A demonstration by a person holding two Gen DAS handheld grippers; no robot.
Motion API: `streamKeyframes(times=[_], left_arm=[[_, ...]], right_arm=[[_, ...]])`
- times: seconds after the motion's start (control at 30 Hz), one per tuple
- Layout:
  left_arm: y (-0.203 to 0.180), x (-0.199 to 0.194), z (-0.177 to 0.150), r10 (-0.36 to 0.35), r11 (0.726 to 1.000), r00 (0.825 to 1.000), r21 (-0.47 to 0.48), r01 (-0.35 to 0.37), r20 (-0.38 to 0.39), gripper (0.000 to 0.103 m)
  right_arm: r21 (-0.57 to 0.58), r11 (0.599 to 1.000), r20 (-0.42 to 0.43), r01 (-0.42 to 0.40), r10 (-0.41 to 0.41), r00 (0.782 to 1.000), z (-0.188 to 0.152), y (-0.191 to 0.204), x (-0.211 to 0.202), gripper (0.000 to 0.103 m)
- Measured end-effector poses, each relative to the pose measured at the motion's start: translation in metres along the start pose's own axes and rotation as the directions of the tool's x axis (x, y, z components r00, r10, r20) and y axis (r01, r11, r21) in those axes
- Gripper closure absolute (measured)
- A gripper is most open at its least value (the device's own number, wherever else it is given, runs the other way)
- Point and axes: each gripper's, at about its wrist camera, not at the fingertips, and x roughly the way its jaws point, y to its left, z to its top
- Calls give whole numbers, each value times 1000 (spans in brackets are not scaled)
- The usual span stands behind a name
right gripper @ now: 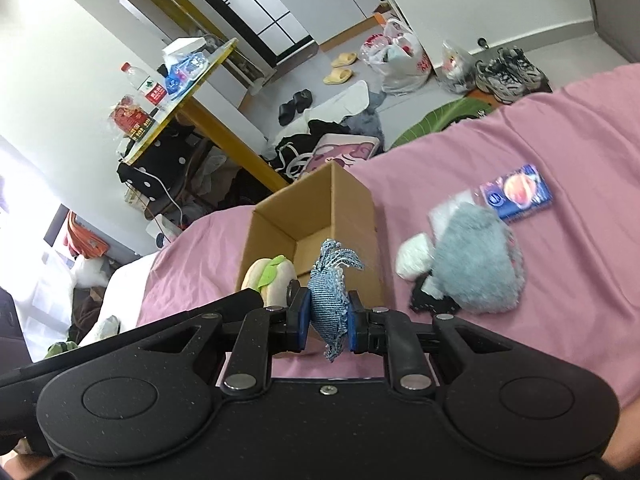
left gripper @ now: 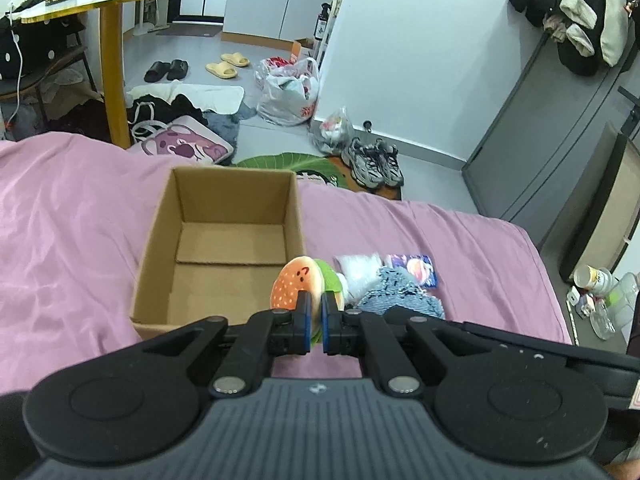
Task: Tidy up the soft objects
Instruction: 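Lift the held burger plush and denim pouch over the cardboard box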
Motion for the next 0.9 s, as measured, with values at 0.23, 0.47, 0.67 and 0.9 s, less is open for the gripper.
streamKeyframes(times=[0.23,0.47,0.67,0.9], left_arm=[[25,1,15,6,999,1000,-33,-5,19,99],[43,8,28,15,999,1000,-50,-14,19,99],[58,18,41,23,997,1000,-73,-23,9,99],[70,36,60,37,996,999,-82,-38,-8,99]], right_arm=[[-26,1000,13,13,-13,1000,8,16,12,85],[-38,999,13,21,-20,1000,16,28,26,85],[-43,999,-3,17,-17,1000,25,37,43,85],[-40,999,-31,29,-31,999,37,44,65,85]])
